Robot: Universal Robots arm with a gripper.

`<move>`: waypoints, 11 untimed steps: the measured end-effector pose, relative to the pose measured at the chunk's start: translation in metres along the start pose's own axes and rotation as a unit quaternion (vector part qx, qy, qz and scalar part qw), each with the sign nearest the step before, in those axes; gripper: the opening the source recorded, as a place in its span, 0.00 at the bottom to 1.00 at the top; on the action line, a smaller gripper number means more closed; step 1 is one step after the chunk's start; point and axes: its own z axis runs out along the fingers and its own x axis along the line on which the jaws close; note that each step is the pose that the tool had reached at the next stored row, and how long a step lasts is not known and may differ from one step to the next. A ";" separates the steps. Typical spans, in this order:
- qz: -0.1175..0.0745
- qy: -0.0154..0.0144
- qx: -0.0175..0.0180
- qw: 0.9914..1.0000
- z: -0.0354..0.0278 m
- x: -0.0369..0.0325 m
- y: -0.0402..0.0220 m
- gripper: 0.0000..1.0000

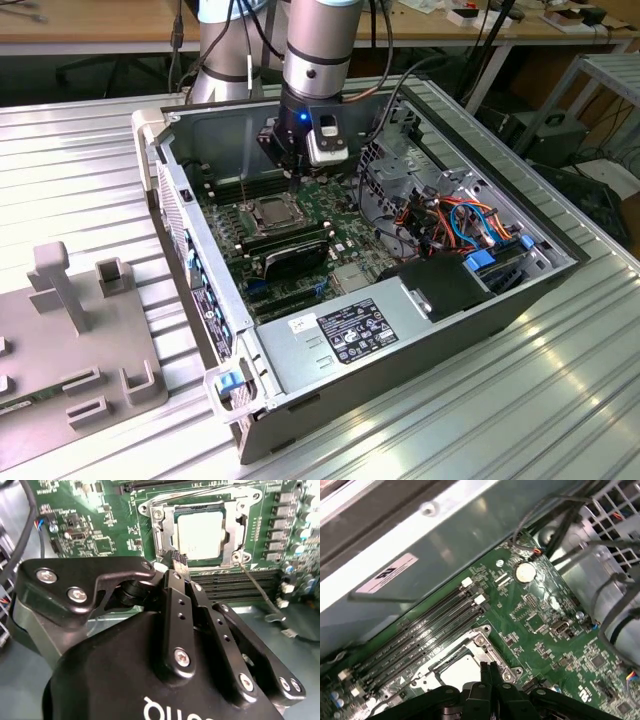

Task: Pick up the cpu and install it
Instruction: 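Close the cpu cover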

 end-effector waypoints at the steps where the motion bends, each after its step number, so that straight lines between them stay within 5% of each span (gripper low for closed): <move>1: -0.009 0.000 0.000 1.000 0.0000 0.0000 0.0000 0.11; 5: -0.049 0.001 -0.001 0.999 0.0001 0.0000 0.0000 0.11; 8: -0.088 0.002 -0.001 0.996 0.0001 0.0000 0.0000 0.11; 11: -0.124 0.002 -0.002 0.992 0.0001 0.0000 0.0000 0.11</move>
